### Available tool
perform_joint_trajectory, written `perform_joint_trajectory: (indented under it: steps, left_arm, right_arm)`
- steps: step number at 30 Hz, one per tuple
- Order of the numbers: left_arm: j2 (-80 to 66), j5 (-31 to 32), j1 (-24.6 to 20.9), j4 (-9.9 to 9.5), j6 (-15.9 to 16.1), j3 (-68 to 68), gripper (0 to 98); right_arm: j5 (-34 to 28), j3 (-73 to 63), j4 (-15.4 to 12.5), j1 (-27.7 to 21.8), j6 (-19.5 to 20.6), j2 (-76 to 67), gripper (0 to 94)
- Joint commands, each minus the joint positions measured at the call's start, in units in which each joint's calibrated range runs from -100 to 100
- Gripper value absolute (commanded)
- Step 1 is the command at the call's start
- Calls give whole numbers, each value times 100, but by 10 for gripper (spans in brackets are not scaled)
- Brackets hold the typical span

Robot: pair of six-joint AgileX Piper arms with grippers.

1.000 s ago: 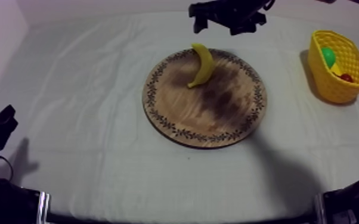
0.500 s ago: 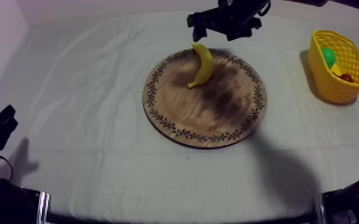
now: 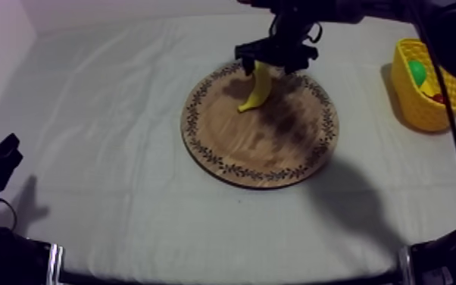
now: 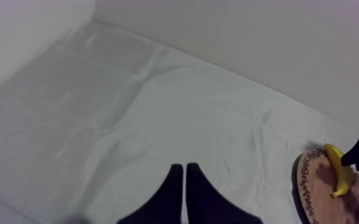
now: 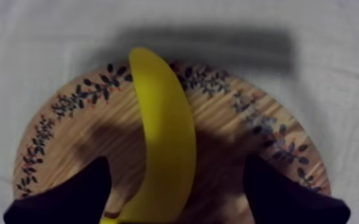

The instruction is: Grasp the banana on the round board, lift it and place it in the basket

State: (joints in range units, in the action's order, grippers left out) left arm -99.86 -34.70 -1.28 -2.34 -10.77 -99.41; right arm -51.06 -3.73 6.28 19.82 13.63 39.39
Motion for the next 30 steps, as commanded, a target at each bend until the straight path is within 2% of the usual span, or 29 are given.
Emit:
perform_joint_trajectory:
  steps: [1,6,11,15,18,21,25,30]
  left_arm:
    - [3,1,1,2,0,-4,1]
    - [3,1,1,2,0,-4,1]
    - [3,1,1,2,0,-4,1]
    - [3,1,1,2,0,-4,1]
    - [3,1,1,2,0,-4,1]
    - [3,1,1,2,0,-4,1]
    - [3,1,1,2,0,-4,1]
    - [3,1,1,2,0,-4,1]
  right_arm:
    - [-23,7,29,10,22,111,656]
    - [282,185,66,15,46,175,595]
    - [543,281,220,54,53,112,386]
    - [470,148,310,108,-7,161,223]
    - [304,-47,329,132,-59,283,142]
    - [191,-184,338,135,-63,387,115]
    - [82,-298,347,89,-18,320,124]
    - [-358,-450,193,-95,-191,-333,149]
